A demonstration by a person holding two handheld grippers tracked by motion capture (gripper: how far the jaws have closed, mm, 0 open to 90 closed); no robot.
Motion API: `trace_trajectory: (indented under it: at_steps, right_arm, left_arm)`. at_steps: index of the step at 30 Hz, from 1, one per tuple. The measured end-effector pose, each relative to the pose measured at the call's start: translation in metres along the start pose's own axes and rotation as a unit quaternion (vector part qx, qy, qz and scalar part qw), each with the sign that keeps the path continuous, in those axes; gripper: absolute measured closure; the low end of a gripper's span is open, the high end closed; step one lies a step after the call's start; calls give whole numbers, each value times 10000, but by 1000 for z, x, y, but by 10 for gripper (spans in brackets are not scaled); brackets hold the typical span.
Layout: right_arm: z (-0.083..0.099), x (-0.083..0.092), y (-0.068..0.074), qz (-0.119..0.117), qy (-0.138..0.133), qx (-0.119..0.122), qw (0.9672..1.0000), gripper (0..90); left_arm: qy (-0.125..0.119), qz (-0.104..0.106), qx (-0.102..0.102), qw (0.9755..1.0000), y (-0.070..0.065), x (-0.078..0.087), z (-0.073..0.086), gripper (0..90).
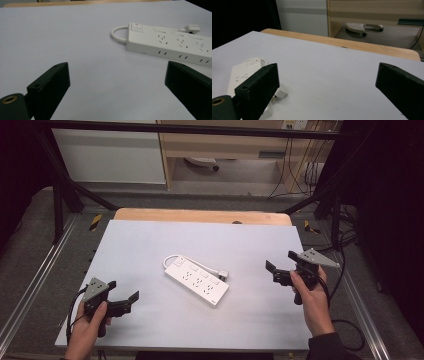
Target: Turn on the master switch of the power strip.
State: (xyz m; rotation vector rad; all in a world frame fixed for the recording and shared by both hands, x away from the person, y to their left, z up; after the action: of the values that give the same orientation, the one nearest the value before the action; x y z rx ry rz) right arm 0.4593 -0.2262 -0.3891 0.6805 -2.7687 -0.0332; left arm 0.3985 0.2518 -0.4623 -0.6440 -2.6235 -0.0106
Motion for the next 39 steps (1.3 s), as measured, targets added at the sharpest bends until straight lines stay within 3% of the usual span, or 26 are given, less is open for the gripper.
trace_trajectory:
  at_steps: [7, 13, 30, 35, 39]
  right_arm:
    - [10, 12, -7, 43, -135, 124, 9998, 54]
    - [23, 18, -12, 78, -132, 78, 9999, 54]
    - [68, 14, -7, -12, 166, -29, 9999, 54]
    - [84, 6, 0, -96, 379, 10, 9992, 54]
    - [102, -8, 7, -129, 788, 192, 9966, 50]
  left_arm:
    - [2, 25, -9, 10000, 0, 2, 0, 60]
    - [-5, 28, 57, 10000, 0, 4, 1, 60]
    - [-77, -29, 175, 9998, 8, 14, 3, 60]
    - [-39, -9, 135, 9999, 6, 11, 4, 60]
    - [-28, -15, 135, 9999, 6, 11, 4, 60]
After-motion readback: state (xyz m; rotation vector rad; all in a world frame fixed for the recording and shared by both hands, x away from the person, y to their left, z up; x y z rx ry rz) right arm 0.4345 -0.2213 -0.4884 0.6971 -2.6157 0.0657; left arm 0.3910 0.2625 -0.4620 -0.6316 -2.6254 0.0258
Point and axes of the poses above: each handheld gripper's, and its own axes: x roughly backward along the jaws, z roughly out of its underside, y roughly to its left, the point moved 9 cm from there along -x, roughly forward along the jaws, and after that the axes turned 3 degrees about -y, right-handed, at the moved point
